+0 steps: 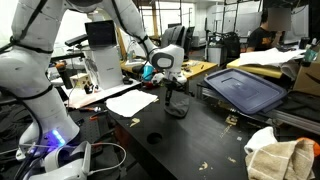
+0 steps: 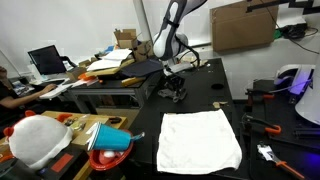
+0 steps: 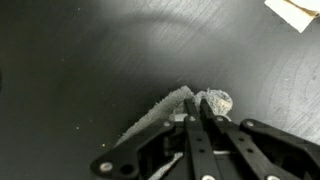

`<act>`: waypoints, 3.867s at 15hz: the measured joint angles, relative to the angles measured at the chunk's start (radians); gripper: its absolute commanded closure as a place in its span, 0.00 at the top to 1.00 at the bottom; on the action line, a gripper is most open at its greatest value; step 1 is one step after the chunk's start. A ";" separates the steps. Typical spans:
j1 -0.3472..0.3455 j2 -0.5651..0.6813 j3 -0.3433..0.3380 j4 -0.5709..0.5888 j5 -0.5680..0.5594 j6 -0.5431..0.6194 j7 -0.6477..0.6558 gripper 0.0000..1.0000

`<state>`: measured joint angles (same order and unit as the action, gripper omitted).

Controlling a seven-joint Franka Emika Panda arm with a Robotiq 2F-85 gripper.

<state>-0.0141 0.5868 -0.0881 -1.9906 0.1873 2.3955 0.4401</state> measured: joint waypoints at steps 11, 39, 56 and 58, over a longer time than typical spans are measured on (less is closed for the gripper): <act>-0.195 -0.046 0.003 0.192 0.324 -0.328 -0.021 0.01; -0.205 0.084 -0.025 0.371 0.274 -0.316 -0.006 1.00; -0.159 0.344 -0.025 0.767 0.048 -0.522 -0.031 1.00; -0.159 0.372 -0.026 0.821 0.031 -0.569 -0.030 1.00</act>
<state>-0.1731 0.9593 -0.1142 -1.1700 0.2181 1.8266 0.4099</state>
